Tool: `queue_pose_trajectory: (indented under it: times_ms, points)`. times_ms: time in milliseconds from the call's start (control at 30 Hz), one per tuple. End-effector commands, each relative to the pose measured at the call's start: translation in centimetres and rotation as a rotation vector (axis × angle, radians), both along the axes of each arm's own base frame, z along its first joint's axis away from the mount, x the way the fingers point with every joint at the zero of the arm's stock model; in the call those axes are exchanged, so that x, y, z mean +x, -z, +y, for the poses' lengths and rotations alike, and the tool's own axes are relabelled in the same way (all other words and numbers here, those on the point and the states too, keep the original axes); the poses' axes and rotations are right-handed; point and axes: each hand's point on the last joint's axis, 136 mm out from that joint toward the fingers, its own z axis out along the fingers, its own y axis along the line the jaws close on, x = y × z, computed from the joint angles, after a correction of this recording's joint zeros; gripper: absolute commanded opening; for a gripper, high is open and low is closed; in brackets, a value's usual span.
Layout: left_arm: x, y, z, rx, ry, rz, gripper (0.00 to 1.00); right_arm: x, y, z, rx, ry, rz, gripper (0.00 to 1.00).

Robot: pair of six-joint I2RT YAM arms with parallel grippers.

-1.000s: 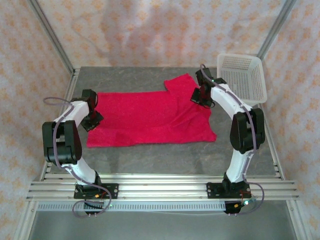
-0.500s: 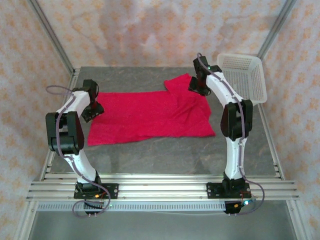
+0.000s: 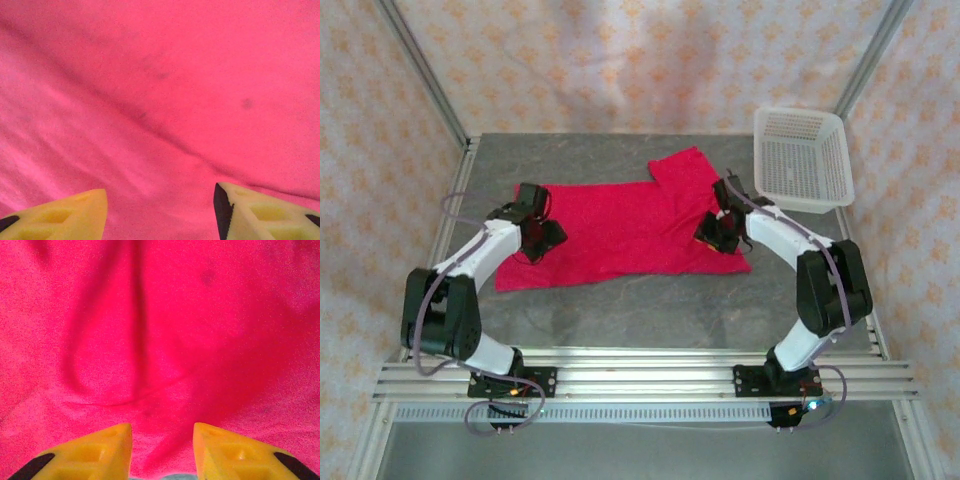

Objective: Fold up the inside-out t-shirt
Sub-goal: Smooth out the T-shirt at the center of the table.

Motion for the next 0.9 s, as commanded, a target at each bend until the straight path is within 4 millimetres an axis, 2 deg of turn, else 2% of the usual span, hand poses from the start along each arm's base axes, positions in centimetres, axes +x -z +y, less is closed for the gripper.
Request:
queue_pose_trajectory:
  times_ms: [0, 100, 200, 300, 400, 533, 633, 767, 867]
  points:
    - [-0.6, 2.5, 1.5, -0.059, -0.072, 0.036, 0.60, 0.1, 1.1, -2.0, -0.001, 0.110, -0.020, 0.31]
    - [-2.7, 4.6, 4.6, -0.065, -0.159, 0.093, 0.59, -2.4, 4.2, -5.0, -0.067, 0.175, 0.068, 0.26]
    - [-4.0, 5.4, 6.3, -0.061, -0.197, 0.119, 0.60, -4.8, 6.0, -6.2, -0.107, 0.192, 0.120, 0.26]
    - [-4.1, 5.3, 6.6, -0.052, -0.194, 0.125, 0.60, -6.6, 6.9, -7.0, -0.136, 0.205, 0.140, 0.26]
    - [-4.2, 4.7, 6.8, -0.042, -0.188, 0.123, 0.59, -7.5, 6.4, -7.5, -0.156, 0.200, 0.136, 0.25]
    - [-4.3, 2.7, 7.1, 0.000, -0.185, 0.085, 0.59, -7.3, 3.6, -8.6, -0.205, 0.194, 0.072, 0.25]
    - [-3.7, -0.3, 6.5, 0.052, -0.146, 0.015, 0.59, -6.0, 0.2, -8.7, -0.217, 0.182, -0.010, 0.26]
    - [-2.2, -4.7, 4.5, 0.138, -0.072, -0.087, 0.59, -3.0, -5.6, -7.3, -0.227, 0.130, -0.157, 0.25]
    - [-1.4, -6.2, 3.0, 0.147, -0.039, -0.128, 0.58, -0.2, -9.0, -5.1, -0.236, 0.073, -0.279, 0.21]
